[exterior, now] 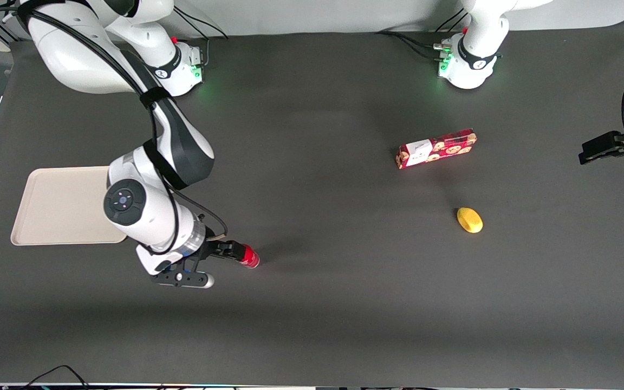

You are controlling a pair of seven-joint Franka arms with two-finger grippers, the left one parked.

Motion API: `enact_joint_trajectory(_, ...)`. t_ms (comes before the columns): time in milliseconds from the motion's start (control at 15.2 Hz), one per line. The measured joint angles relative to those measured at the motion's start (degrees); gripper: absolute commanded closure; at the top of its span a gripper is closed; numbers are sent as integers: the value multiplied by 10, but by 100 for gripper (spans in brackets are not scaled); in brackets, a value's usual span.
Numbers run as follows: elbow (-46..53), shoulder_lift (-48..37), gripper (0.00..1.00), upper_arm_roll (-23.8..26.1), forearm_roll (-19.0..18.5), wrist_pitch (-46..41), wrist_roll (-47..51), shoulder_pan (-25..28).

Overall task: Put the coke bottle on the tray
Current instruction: 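Move the open right gripper over the red Coca-Cola bottle, then lower the right gripper and close it around the bottle's cap end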

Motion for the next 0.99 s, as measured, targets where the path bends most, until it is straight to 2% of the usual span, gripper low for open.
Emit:
enact_joint_trajectory(330, -1, 20, 0, 2, -3, 26, 26, 14)
enact_joint_trajectory(593, -3, 37, 0, 2, -23, 29, 28, 14)
enact_joint_trajectory(659, -5, 40, 2, 2, -25, 30, 30, 14)
enact_joint_trajectory(791, -10, 42, 14, 2, -25, 35, 32, 14)
enact_joint_trajectory(989, -12, 43, 14, 2, -25, 35, 35, 14)
